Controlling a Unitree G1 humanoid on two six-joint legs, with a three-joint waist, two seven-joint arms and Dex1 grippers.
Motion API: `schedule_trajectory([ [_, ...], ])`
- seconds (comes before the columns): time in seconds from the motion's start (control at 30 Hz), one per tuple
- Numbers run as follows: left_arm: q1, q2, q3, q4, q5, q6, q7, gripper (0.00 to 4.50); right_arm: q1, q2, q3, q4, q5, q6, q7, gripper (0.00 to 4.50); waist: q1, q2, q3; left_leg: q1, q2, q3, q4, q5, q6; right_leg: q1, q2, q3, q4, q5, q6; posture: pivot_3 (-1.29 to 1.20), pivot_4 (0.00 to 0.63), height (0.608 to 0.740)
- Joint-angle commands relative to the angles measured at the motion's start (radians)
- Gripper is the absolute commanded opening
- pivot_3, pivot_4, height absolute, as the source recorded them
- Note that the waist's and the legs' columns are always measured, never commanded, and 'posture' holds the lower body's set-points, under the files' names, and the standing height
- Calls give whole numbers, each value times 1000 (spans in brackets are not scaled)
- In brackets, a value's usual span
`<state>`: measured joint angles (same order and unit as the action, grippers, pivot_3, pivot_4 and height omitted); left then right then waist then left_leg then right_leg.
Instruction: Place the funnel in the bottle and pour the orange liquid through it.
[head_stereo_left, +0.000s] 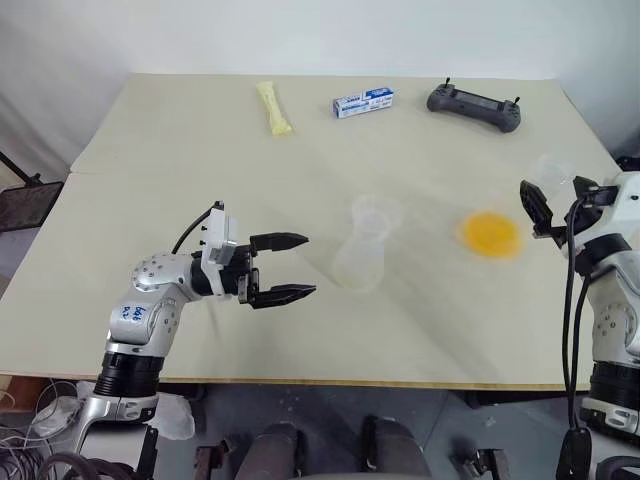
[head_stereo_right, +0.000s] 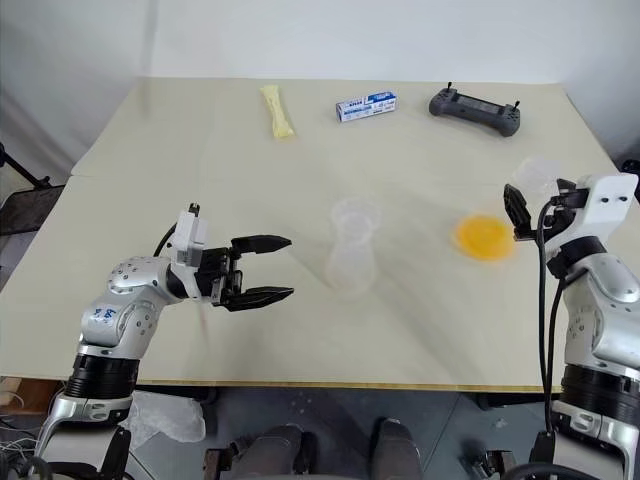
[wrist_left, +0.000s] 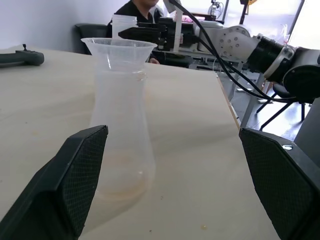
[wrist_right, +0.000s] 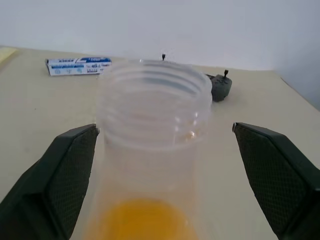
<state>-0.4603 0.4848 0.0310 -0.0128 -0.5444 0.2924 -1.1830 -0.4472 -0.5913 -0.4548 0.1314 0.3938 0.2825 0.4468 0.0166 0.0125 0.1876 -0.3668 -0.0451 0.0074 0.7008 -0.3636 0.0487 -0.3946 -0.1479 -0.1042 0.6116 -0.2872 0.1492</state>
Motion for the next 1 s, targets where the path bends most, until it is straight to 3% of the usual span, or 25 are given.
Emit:
schedule_trajectory([
  [0.03, -19, -2, 13, -24, -20, -8, 5, 4490, -37, -26, 3, 32, -10, -42, 12, 4310, 0, 0, 0, 0, 0, 0, 0, 0, 0, 0, 0, 0, 0, 0, 0, 0, 150, 740],
  [0.13, -27, -4, 10, -12, -16, -12, 4, 4500, -56, -24, 8, 44, -5, -37, 10, 3718, 0, 0, 0, 0, 0, 0, 0, 0, 0, 0, 0, 0, 0, 0, 0, 0, 150, 740],
  [0.27, -40, -9, 6, 13, -10, -24, -5, 4500, -61, -19, 4, 19, 1, -39, 4, 2424, -1, 0, 0, -1, 0, 0, 0, 0, 0, 0, 0, 0, 0, 0, 0, 0, 150, 740],
  [0.4, -68, -18, -2, 58, -3, -45, -24, 4500, -49, -16, 6, -82, 15, -8, -14, 2423, -1, 1, 1, -1, 0, 0, 0, 0, 0, 0, 0, 0, -1, 0, 0, 0, 150, 740],
  [0.7, -193, -46, -16, 278, 40, -146, -106, 4500, -7, -38, 155, -555, -68, 168, -110, 2423, -4, 1, 1, -2, 0, 0, 0, 0, 0, -2, 0, -1, 0, 0, 0, 0, 150, 740],
  [0.87, -261, -50, -21, 419, 67, -201, -173, 4500, -53, -118, 371, -732, -263, 254, -136, 2423, 1, 1, 1, -2, -1, 0, 0, 0, 0, -2, 0, -1, -1, 0, 0, 0, 150, 740],
  [1.0, -308, -70, -22, 503, 90, -249, -202, 4500, -82, -142, 493, -764, -392, 254, -130, 2423, 4, 1, 1, -3, -1, 0, 0, 0, 0, -3, 0, -1, -1, 0, 0, 0, 150, 740],
])
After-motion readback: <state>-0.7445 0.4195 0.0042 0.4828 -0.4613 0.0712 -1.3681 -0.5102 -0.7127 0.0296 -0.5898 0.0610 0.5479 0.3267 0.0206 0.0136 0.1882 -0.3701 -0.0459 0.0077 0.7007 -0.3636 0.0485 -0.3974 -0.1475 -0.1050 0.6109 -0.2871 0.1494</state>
